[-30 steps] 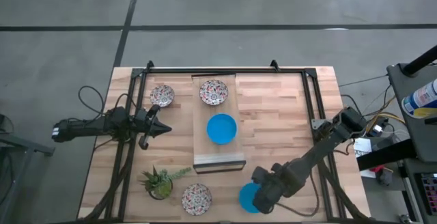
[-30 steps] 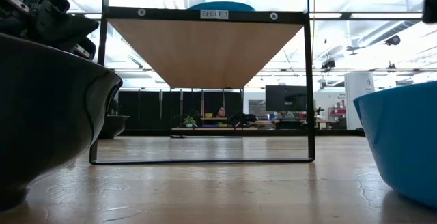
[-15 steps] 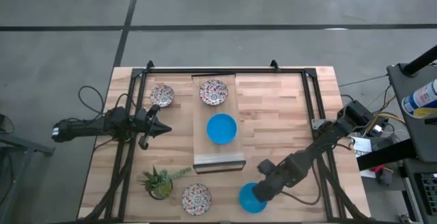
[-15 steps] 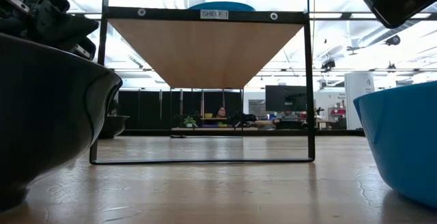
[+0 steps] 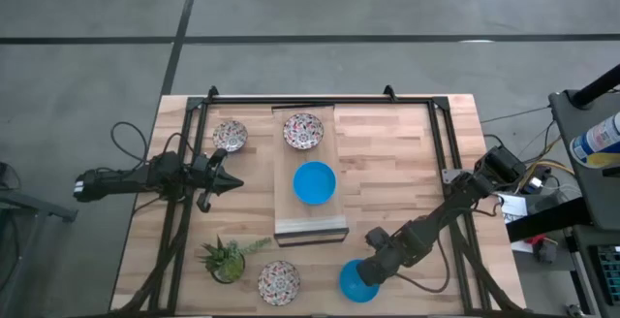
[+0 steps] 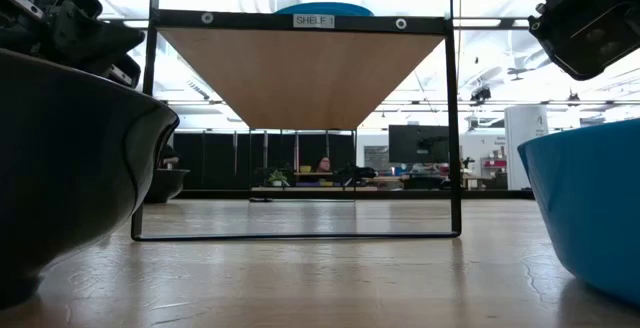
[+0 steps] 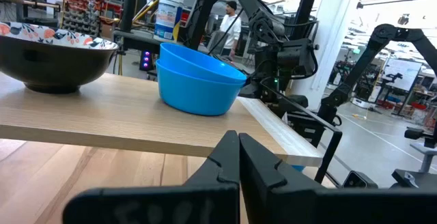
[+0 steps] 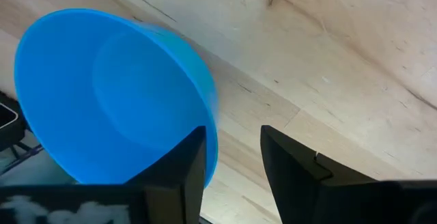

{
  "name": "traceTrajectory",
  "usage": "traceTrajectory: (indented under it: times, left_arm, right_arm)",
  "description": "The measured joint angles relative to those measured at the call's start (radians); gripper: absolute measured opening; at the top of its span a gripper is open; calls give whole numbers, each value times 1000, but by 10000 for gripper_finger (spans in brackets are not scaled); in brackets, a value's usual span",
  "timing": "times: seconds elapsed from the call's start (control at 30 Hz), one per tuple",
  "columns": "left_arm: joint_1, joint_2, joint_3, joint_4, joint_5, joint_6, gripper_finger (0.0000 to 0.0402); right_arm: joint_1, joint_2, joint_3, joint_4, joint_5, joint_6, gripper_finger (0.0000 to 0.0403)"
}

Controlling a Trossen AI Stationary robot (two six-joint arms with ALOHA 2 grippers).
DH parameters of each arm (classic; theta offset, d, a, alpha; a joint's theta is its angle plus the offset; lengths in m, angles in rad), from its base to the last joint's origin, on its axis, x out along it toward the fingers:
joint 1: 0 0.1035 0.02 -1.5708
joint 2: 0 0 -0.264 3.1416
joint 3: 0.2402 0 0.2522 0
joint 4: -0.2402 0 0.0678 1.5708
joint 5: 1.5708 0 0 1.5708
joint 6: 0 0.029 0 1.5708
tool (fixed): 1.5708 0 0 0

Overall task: Pick & Place Mini bowls
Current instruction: Stack the blue bowl on top of the blue bowls on the shelf

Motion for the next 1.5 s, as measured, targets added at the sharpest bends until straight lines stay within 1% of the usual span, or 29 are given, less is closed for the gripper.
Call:
traceTrajectory:
  times: [0.13, 0.3, 0.4, 0.53, 0.63, 0.73, 0.83, 0.97, 1.13, 1.2, 1.37, 1.5]
  left_arm:
    - [0, 0, 0, 0, 0, 0, 0]
    - [0, 0, 0, 0, 0, 0, 0]
    - [0, 0, 0, 0, 0, 0, 0]
    - [0, 0, 0, 0, 0, 0, 0]
    - [0, 0, 0, 0, 0, 0, 0]
    - [0, 0, 0, 0, 0, 0, 0]
    - [0, 0, 0, 0, 0, 0, 0]
    - [0, 0, 0, 0, 0, 0, 0]
    - [0, 0, 0, 0, 0, 0, 0]
    - [0, 0, 0, 0, 0, 0, 0]
    - [0, 0, 0, 0, 0, 0, 0]
    - [0, 0, 0, 0, 0, 0, 0]
  right_arm:
    - [0, 0, -9, 6, -3, -4, 118]
    - [-5, 0, -24, 25, -3, -11, 85]
    - [-10, 0, -28, 33, -3, -27, 60]
    - [-14, 0, -25, 33, -3, -59, 16]
    - [-16, 0, -24, 31, -11, -61, 10]
    - [-18, -7, -19, 11, -65, -72, 9]
    - [-17, -34, 14, -6, -94, -85, 9]
    - [-30, -81, 86, -133, -109, -100, 9]
    - [-75, -131, 209, -402, -100, -166, 8]
    - [-102, -141, 254, -481, -100, -199, 8]
    - [-158, -148, 365, -585, -96, -271, 8]
    - [-191, -148, 436, -658, -72, -297, 8]
